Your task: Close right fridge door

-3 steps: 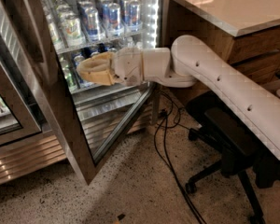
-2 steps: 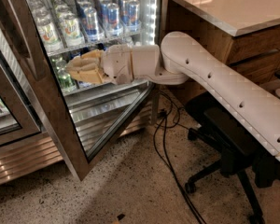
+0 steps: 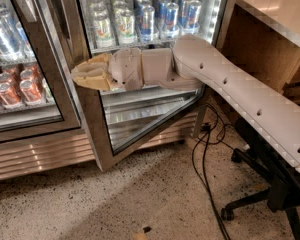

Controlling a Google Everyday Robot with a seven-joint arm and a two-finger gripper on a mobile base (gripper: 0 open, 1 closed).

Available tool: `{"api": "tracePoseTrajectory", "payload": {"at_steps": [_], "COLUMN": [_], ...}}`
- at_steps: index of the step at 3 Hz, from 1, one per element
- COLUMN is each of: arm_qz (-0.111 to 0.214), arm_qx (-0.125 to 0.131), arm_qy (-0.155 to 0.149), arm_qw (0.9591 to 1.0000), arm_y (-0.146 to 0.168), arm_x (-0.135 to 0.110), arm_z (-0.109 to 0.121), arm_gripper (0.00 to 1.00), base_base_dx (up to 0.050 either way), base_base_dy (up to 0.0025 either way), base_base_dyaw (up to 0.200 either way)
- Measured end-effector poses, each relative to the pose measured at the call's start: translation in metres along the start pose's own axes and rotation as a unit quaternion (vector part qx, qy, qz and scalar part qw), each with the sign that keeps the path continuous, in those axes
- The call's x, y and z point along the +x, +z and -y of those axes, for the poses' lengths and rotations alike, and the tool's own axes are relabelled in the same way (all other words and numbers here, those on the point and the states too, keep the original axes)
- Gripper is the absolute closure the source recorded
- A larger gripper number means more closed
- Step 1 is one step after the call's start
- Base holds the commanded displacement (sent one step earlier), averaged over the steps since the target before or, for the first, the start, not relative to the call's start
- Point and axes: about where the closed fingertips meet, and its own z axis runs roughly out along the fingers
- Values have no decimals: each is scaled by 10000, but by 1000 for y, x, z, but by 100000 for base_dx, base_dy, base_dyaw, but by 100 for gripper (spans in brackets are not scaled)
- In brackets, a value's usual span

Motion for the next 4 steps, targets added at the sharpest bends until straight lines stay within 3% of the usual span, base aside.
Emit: {"api": "tracePoseTrajectory", "payload": {"at_steps": [4], "arm_qz": [-10], "arm_qx": [-9], "arm_qy": [-206], "arm_qw": [9998], "arm_y": [19], "arm_x": [23], "arm_z": [28], "arm_gripper": [100], "base_base_dx": [0], "base_base_dy": [0], "base_base_dyaw": [0]}}
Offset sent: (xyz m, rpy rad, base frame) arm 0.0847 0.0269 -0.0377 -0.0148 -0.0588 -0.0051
